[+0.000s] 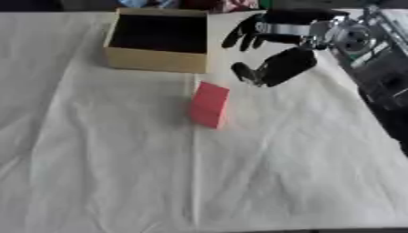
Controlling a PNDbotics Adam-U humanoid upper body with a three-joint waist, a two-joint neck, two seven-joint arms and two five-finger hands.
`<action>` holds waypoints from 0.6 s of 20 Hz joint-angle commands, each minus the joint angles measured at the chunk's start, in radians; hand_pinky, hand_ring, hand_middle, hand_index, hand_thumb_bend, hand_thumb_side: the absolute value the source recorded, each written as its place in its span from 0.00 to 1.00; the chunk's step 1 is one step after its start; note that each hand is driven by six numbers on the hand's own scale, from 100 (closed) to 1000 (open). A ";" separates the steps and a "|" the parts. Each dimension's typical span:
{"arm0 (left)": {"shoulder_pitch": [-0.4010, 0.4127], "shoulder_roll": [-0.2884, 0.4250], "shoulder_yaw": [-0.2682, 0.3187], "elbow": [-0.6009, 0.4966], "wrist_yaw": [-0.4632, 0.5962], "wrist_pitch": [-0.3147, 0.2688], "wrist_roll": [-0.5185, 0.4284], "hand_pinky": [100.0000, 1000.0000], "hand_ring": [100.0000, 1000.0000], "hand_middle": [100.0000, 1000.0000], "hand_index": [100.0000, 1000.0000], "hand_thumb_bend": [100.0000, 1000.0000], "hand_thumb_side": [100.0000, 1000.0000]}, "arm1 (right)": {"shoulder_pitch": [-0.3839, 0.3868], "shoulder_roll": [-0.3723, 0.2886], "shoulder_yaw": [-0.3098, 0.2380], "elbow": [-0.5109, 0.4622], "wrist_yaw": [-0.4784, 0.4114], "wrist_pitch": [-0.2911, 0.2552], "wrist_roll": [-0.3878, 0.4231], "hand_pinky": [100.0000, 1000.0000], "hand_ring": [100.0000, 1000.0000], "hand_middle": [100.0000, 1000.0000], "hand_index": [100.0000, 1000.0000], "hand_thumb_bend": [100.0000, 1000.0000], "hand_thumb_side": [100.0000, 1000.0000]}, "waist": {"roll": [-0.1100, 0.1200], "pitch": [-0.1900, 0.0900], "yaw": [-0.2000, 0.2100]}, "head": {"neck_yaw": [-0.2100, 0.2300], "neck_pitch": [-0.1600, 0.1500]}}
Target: Pick up objects on the table and place them in the box.
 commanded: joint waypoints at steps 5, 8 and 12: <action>-0.014 0.013 0.006 -0.021 0.002 0.004 0.002 0.52 0.56 0.60 0.73 0.03 0.00 | -0.009 0.054 0.024 0.036 0.138 0.029 -0.038 0.79 0.82 0.83 0.90 0.00 0.64 | -0.015 -0.025 0.000 | 0.001 -0.008; -0.014 0.013 0.005 -0.021 0.002 0.005 0.002 0.52 0.56 0.60 0.72 0.03 0.00 | -0.009 0.072 0.041 0.054 0.169 0.024 -0.037 0.79 0.82 0.83 0.89 0.00 0.67 | -0.017 -0.025 -0.002 | 0.003 -0.007; -0.011 0.014 0.005 -0.021 0.002 0.006 0.000 0.52 0.56 0.60 0.72 0.03 0.00 | 0.004 0.096 0.048 0.068 0.190 0.017 -0.027 0.79 0.83 0.83 0.91 0.00 0.65 | -0.020 -0.026 -0.006 | 0.008 -0.005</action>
